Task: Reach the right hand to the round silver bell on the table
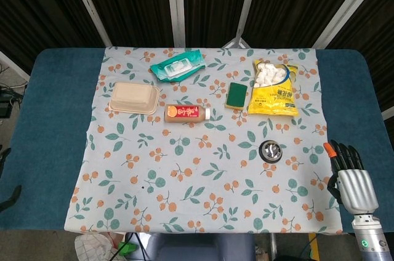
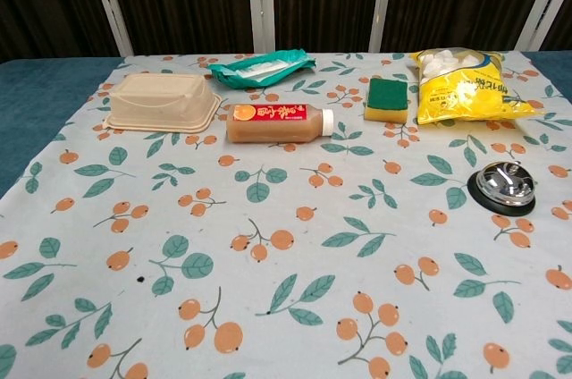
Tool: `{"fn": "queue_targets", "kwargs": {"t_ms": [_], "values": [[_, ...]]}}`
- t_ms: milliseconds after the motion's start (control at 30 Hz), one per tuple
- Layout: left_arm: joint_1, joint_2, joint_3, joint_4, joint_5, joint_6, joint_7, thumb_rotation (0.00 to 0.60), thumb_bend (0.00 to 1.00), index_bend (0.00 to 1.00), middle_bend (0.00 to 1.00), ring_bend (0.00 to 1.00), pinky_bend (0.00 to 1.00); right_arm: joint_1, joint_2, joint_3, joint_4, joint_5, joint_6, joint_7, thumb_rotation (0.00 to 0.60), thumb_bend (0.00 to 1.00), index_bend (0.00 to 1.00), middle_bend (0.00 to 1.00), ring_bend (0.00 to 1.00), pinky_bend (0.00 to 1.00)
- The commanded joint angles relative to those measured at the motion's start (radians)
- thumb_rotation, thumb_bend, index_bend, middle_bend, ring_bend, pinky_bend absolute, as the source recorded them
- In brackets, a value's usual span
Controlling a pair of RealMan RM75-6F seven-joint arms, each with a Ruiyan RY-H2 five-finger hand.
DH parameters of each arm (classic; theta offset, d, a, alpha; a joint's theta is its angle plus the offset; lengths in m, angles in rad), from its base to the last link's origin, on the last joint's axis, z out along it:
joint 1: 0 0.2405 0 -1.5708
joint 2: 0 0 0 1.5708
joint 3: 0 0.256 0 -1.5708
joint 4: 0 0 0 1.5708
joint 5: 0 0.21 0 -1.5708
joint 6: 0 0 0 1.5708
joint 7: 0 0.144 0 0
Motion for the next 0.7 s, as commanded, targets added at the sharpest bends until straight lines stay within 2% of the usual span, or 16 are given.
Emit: {"fn": "queue_targets", "kwargs": {"t_ms": [33, 300, 700], "values": [[0.004, -0.002, 0.004, -0.001, 0.009, 0.008, 0.005, 0.600, 0.47, 0.04, 0.00, 0.00, 0.07, 0.002, -0.004, 0.000, 0.004, -0.003, -0.001, 0.006, 0.600, 1.00, 0.02, 0.00, 0.00, 0.00], [0.006, -0.002, 0.005, -0.005, 0.005, 0.007, 0.007, 0.600, 0.47, 0.04, 0.00, 0.00, 0.07, 0.046, -0.056, 0.017, 0.020, -0.023, -0.031, 0.035, 0.600, 1.00, 0.02, 0.00, 0.00, 0.00], [-0.001, 0.000, -0.007, -0.004, -0.026, -0.009, 0.007, 0.600, 0.47, 0.04, 0.00, 0.00, 0.07, 0.218, -0.138, 0.098, 0.042, 0.077, -0.264, -0.008, 0.600, 1.00, 0.02, 0.00, 0.00, 0.00]]}}
